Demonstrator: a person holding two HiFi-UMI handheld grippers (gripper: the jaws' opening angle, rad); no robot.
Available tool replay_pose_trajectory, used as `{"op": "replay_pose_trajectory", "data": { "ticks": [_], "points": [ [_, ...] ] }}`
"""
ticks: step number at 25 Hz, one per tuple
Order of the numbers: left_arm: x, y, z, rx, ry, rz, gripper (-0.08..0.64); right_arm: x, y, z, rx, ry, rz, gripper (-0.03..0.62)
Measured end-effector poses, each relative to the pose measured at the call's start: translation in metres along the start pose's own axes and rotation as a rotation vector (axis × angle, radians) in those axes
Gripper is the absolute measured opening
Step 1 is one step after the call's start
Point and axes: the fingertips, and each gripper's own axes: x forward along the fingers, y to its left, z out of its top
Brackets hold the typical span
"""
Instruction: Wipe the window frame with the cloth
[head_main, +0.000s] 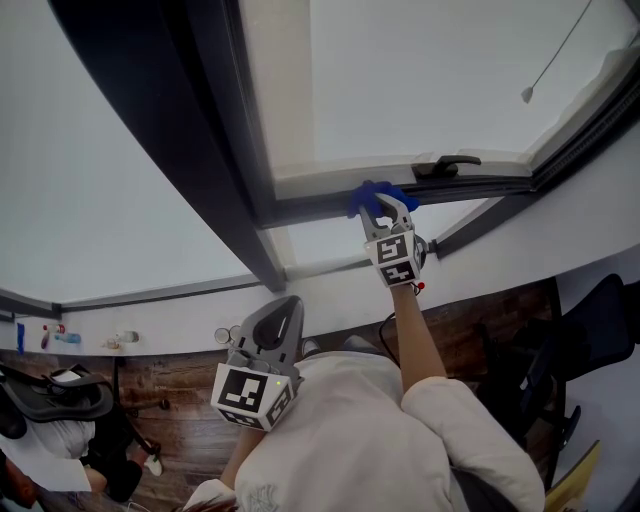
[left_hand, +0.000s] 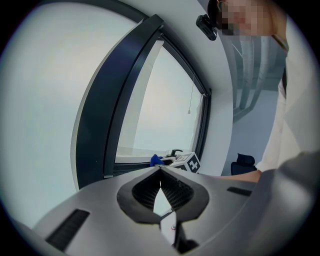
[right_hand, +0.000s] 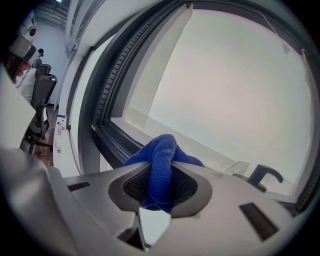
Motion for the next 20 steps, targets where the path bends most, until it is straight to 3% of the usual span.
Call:
{"op": "replay_pose_trajectory", "data": {
  "ticks": [20],
  "points": [
    [0.007,0.000,0.004,0.018,0.003,-0.024,0.009,-0.013,-0.050,-0.031,0.062,0.041,-0.096,0.097]
  ]
}}
